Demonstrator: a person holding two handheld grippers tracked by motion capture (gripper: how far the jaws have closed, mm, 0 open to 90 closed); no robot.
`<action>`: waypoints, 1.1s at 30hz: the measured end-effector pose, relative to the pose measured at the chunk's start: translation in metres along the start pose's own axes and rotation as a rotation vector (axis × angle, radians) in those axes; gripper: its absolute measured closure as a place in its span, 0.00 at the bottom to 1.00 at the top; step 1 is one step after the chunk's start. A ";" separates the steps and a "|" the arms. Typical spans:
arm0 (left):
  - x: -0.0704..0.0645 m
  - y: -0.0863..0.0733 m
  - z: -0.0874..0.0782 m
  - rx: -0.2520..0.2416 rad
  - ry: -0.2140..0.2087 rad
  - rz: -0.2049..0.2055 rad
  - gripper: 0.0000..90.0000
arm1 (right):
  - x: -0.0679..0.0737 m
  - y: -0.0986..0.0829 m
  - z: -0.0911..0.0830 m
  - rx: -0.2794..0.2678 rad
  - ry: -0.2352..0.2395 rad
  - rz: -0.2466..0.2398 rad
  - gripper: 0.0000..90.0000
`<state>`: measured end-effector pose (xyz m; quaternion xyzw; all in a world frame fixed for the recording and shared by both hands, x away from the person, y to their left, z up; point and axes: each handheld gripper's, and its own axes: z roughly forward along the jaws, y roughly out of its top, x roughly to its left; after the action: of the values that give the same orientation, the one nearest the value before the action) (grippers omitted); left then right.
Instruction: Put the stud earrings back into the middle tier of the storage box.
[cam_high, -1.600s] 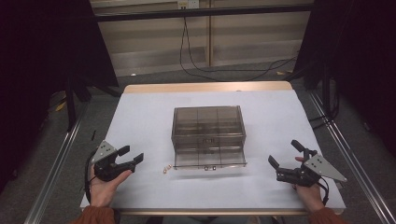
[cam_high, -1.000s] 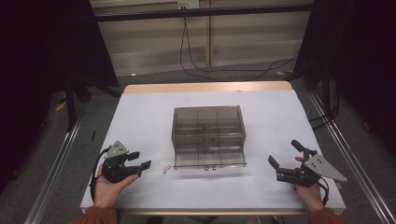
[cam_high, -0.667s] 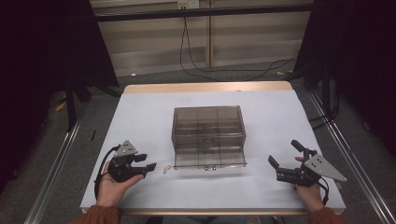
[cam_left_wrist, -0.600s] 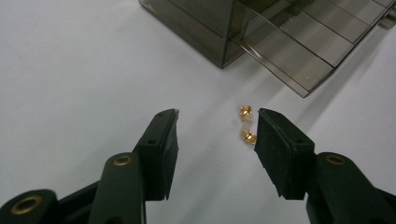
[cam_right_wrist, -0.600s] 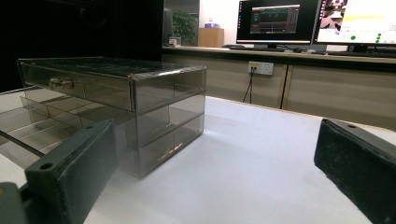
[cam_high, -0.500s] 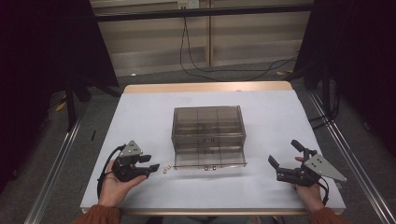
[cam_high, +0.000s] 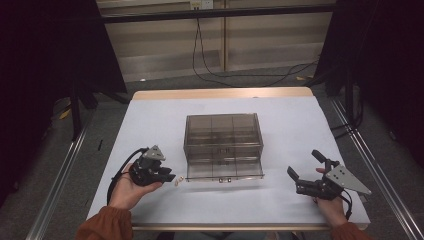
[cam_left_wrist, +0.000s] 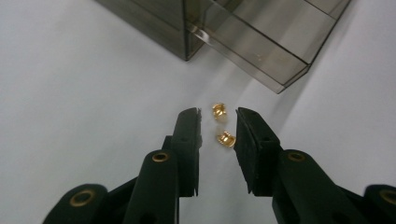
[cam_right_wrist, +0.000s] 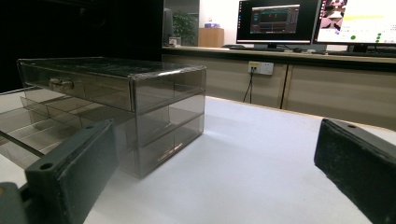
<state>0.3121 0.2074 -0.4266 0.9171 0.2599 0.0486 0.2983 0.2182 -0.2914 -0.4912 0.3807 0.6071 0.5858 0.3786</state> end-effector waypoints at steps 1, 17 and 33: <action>0.000 0.005 0.003 0.031 -0.004 0.010 0.79 | 0.000 0.000 0.000 0.001 0.002 0.004 0.00; 0.012 0.025 0.025 0.217 -0.049 0.061 0.85 | 0.000 0.000 0.000 0.000 0.001 0.004 0.00; 0.009 0.023 0.032 0.285 -0.074 0.094 0.85 | 0.000 0.000 0.000 0.001 0.002 0.003 0.00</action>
<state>0.3379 0.1796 -0.4405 0.9625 0.2096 -0.0089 0.1717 0.2182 -0.2913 -0.4912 0.3812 0.6072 0.5865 0.3769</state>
